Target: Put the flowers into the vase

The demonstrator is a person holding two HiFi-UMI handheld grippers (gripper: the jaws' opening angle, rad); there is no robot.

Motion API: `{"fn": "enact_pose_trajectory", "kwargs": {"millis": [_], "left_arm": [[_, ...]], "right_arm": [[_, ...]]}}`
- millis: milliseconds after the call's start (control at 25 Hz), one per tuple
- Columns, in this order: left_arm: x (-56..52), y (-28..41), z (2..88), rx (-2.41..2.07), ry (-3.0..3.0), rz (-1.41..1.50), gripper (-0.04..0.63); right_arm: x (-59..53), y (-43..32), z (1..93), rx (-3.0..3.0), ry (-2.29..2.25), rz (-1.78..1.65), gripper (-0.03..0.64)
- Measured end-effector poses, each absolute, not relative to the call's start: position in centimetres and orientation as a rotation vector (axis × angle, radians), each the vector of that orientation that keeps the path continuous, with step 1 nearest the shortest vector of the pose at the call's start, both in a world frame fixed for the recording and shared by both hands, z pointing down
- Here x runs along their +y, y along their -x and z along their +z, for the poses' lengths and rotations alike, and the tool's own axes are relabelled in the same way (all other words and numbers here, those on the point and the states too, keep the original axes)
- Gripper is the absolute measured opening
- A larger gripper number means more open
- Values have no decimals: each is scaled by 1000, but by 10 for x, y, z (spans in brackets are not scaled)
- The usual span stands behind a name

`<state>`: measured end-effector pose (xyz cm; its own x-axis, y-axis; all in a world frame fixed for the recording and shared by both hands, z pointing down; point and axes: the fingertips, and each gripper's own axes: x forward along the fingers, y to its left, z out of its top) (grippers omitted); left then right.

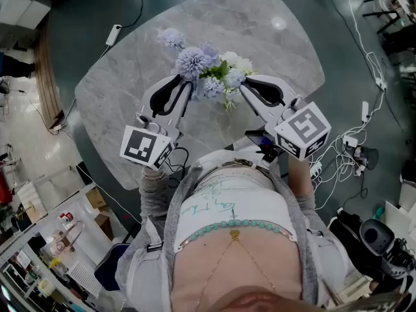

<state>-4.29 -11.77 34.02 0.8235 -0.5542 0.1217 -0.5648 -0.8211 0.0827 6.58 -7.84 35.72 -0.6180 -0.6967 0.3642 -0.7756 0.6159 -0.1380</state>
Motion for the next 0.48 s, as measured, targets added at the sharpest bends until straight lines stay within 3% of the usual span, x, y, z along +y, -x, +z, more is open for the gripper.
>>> {"fn": "enact_pose_trajectory", "kwargs": {"millis": [280,480], "left_arm": [[-120,49,340,-931,-2875,138,78],[-121,54,343,-947,-2857,132,78]], "right_arm": [[-73,-57,345,-2638,-1144,391,112],[-74,-61,339,-2668,-1170,386,109]]}}
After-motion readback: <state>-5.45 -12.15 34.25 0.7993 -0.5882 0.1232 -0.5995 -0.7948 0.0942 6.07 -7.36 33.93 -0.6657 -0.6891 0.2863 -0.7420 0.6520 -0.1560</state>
